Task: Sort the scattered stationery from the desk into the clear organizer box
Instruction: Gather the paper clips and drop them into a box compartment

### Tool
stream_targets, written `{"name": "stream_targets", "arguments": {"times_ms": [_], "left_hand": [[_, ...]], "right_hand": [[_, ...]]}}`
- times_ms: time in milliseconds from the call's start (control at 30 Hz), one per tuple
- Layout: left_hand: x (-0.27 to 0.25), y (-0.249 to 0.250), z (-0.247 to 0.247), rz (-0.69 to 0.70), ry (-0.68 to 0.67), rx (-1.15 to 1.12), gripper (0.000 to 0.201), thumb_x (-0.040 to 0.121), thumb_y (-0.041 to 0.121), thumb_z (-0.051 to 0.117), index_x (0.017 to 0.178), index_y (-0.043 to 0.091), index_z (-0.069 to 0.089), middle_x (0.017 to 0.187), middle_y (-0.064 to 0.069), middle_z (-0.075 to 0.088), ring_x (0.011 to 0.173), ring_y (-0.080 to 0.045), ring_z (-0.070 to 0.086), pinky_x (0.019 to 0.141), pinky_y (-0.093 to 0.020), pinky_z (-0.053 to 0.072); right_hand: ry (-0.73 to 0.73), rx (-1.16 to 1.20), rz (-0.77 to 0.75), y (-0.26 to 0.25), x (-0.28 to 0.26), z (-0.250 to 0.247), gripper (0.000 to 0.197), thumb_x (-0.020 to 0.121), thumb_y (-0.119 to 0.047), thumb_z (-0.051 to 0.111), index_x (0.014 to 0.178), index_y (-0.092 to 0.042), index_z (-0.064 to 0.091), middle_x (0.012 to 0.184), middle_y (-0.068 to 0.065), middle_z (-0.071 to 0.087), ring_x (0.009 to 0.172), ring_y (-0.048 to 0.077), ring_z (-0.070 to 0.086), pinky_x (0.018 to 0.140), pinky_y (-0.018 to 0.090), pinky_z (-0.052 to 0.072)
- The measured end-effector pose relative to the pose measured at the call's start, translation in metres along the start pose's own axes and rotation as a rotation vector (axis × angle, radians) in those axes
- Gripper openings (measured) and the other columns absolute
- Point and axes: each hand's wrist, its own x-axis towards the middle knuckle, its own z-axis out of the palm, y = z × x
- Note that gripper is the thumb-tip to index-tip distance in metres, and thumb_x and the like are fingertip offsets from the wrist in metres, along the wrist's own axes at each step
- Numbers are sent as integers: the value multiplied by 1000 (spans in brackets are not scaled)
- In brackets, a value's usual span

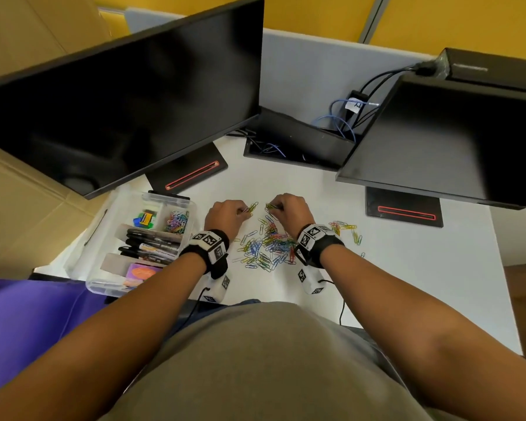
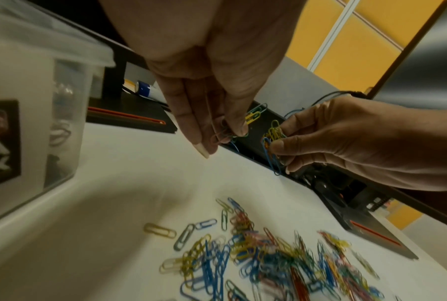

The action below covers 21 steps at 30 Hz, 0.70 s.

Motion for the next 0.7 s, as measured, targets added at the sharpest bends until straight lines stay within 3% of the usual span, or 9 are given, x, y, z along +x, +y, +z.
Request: {"name": "stream_targets", "arguments": {"times_ms": [333, 533, 700], "left_hand": [[-8, -31, -56, -69, 152, -28, 13, 89, 36, 67, 92, 25, 73, 84, 2, 72, 79, -18, 66, 77, -35, 55], [-21, -67, -89, -152, 253, 26, 16, 92, 36, 64, 95, 23, 72, 86, 1, 70, 79, -19, 64, 76, -33, 54], [-27, -92, -103, -201, 268, 98, 15, 90, 38, 65, 93, 25, 73, 87, 1, 71, 75, -18, 62, 68, -28, 51]], "right_hand": [[-1, 136, -124, -81, 22, 9, 10, 89, -19, 69, 89, -10, 73, 85, 4, 70, 78, 20, 62, 76, 37, 53], [-42, 201, -198, -125, 23, 29, 16, 90, -19, 69, 85, -5, 72, 82, 9, 70, 77, 24, 64, 74, 36, 53], [-67, 200, -242, -149, 26, 46, 9, 89, -18, 70, 87, -10, 72, 81, 3, 69, 75, 19, 63, 72, 32, 53]]}}
